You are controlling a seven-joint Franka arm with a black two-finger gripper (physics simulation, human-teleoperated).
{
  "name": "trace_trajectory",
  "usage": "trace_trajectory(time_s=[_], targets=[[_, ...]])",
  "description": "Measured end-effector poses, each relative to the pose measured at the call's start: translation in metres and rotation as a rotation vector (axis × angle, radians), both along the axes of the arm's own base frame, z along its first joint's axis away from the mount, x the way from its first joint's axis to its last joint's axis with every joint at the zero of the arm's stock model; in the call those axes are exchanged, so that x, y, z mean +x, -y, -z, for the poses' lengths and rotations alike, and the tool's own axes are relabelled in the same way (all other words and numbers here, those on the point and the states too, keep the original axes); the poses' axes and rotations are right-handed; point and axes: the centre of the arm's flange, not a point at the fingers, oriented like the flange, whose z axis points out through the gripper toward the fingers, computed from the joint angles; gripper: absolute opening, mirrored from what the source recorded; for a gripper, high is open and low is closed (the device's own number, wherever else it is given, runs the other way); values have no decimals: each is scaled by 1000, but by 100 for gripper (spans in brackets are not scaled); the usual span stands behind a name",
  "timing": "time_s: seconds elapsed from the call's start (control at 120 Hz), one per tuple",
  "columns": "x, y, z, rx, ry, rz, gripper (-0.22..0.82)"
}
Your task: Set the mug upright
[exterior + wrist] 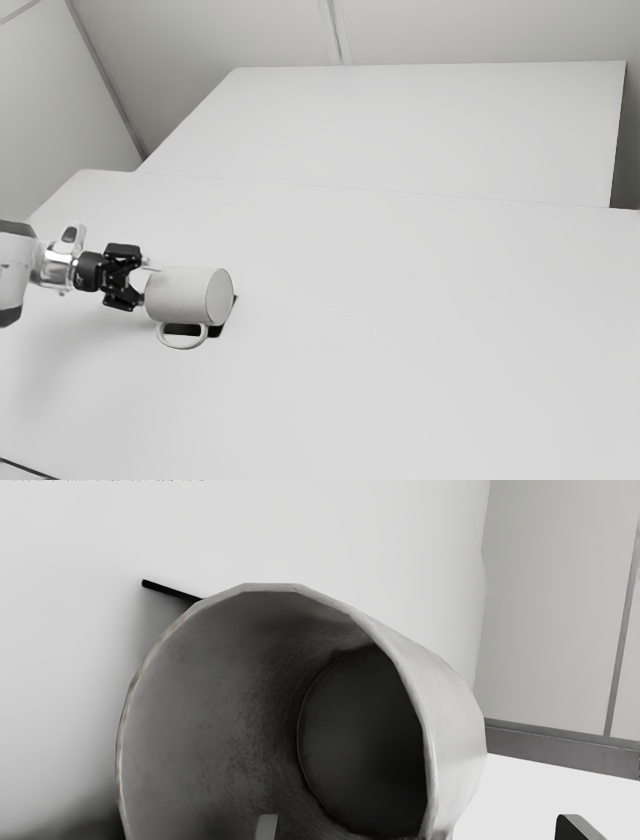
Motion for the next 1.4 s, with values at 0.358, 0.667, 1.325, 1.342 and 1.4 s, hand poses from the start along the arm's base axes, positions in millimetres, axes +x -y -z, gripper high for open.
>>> trace_trajectory(time_s=[0.358,0.667,1.325,1.342,1.4], targets=[[16,21,6,-22,123,26,15],[21,23,-9,-27,210,39,-10],[152,238,-145,985,177,878,-18],[151,243,-142,1001,164,880,-18],[136,257,-131,1044,123,876,-18]])
